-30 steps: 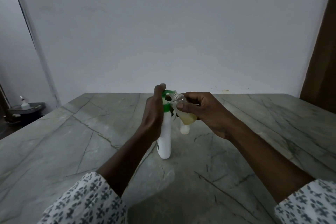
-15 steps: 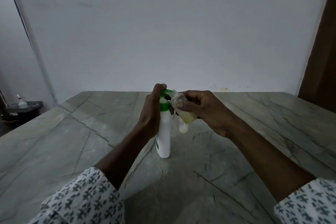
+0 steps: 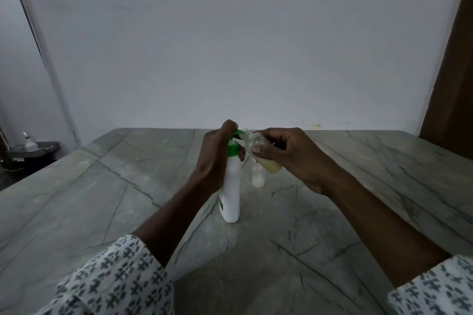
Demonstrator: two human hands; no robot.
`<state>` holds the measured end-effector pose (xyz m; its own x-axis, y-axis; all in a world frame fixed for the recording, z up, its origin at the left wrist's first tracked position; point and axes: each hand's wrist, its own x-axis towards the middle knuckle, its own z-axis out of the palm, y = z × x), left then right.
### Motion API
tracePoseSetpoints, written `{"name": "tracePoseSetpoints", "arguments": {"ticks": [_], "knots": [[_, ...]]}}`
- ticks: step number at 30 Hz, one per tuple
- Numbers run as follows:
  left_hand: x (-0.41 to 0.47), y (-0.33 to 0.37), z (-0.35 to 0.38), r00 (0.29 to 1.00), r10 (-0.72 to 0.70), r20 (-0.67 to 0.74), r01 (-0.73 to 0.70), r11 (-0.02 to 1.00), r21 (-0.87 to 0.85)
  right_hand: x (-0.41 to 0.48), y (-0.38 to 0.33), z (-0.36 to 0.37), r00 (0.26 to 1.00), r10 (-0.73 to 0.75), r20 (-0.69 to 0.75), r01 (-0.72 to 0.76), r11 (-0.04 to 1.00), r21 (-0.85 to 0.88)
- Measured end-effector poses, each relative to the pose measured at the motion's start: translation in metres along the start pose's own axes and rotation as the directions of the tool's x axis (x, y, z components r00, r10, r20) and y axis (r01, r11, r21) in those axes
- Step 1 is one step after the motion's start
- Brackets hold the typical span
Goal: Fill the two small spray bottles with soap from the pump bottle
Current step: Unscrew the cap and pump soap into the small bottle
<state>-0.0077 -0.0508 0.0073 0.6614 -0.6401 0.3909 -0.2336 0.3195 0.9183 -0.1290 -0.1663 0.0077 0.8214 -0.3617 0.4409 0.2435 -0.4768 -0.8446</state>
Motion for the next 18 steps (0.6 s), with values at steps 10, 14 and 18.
{"name": "tracePoseSetpoints", "arguments": {"ticks": [10,14,18], "knots": [[0.0037,-0.0066,-0.0007,0.999,0.030,0.045,-0.031,0.999,0.014,0.0025,-0.0005,-0.0019,0.996,-0.041,-0.075,0.039,0.999,-0.033],[0.0051,-0.0082,-0.0008,0.994,0.062,0.085,-0.058,0.997,-0.041,0.0039,0.0024,0.0001,0.996,-0.042,-0.082,0.040,0.999,-0.029],[0.0061,-0.0103,-0.0036,0.990,0.056,0.126,-0.061,0.997,0.038,0.0043,0.0010,0.0015,0.997,-0.026,-0.069,0.026,1.000,-0.007]]}}
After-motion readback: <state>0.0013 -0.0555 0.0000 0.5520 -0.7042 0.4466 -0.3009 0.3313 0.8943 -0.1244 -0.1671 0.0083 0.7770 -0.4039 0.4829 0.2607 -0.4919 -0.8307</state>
